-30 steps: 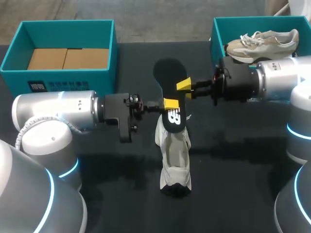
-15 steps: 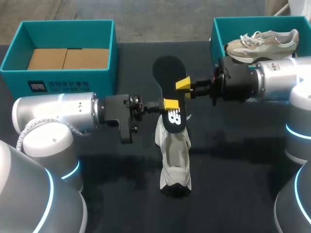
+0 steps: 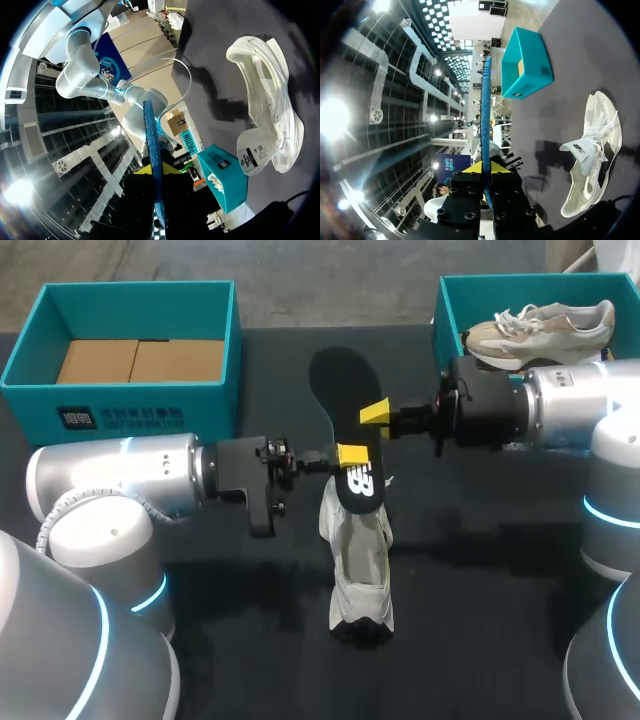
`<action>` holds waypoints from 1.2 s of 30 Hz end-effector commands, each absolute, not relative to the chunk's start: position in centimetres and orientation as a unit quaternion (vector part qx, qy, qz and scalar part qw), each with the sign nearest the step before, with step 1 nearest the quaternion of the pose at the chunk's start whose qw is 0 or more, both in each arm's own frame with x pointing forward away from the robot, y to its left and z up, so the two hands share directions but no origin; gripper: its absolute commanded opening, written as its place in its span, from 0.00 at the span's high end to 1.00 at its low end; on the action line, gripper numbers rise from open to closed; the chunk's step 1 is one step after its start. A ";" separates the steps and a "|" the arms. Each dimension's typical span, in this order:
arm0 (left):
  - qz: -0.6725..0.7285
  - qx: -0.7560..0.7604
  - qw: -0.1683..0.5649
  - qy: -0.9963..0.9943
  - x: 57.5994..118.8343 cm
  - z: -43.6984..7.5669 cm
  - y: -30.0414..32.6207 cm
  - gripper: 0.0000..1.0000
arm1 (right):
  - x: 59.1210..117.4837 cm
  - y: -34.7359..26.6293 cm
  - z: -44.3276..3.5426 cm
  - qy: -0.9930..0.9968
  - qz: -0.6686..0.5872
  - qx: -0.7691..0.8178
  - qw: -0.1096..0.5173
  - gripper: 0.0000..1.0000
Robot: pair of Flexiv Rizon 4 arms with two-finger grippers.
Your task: Take the shoe out of the shoebox, open the shoe tongue, remove and reinsert the insole, then place the shoe into the shoebox
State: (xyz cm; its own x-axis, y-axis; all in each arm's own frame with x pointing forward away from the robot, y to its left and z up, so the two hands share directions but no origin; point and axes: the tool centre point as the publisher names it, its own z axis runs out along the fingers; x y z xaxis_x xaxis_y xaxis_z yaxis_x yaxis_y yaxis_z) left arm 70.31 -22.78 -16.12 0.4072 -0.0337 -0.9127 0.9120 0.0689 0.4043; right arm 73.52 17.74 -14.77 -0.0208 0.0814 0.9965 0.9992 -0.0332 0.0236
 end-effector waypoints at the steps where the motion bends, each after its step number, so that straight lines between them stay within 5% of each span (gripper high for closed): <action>1: -0.386 0.565 0.617 0.388 70.1 -16.3 -23.1 1.00 | 73.5 17.9 -14.8 -0.515 -0.494 -0.525 0.464 1.00; 2: -0.388 0.564 0.617 0.388 70.0 -16.3 -23.1 0.69 | 73.5 17.9 -14.8 -0.515 -0.494 -0.525 0.464 1.00; 3: -0.389 0.563 0.617 0.388 70.0 -16.2 -23.1 0.23 | 73.5 17.9 -14.8 -0.515 -0.493 -0.525 0.464 1.00; 4: -0.391 0.562 0.616 0.388 70.0 -16.1 -23.0 0.00 | 73.5 17.9 -14.8 -0.515 -0.493 -0.525 0.465 1.00; 17: -0.407 0.570 0.576 0.421 69.4 -14.7 -18.6 0.00 | 73.2 16.8 -16.3 -0.514 -0.490 -0.528 0.466 1.00; 29: -0.368 0.646 0.424 0.517 71.2 -11.2 -14.2 0.00 | 72.7 17.1 -18.2 -0.512 -0.490 -0.526 0.470 1.00; 36: -0.368 0.646 0.424 0.517 71.2 -11.2 -14.2 0.00 | 72.7 17.3 -18.6 -0.513 -0.488 -0.534 0.463 1.00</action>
State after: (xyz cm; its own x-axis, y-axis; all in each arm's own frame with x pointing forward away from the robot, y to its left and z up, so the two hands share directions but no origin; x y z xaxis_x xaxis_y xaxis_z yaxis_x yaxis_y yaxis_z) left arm 71.33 -14.81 -11.72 0.1937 0.3071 -0.9318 0.9806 -0.0892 0.1744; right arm 72.73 16.96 -18.65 -0.0025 0.0928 0.9957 0.9991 -0.0427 0.0065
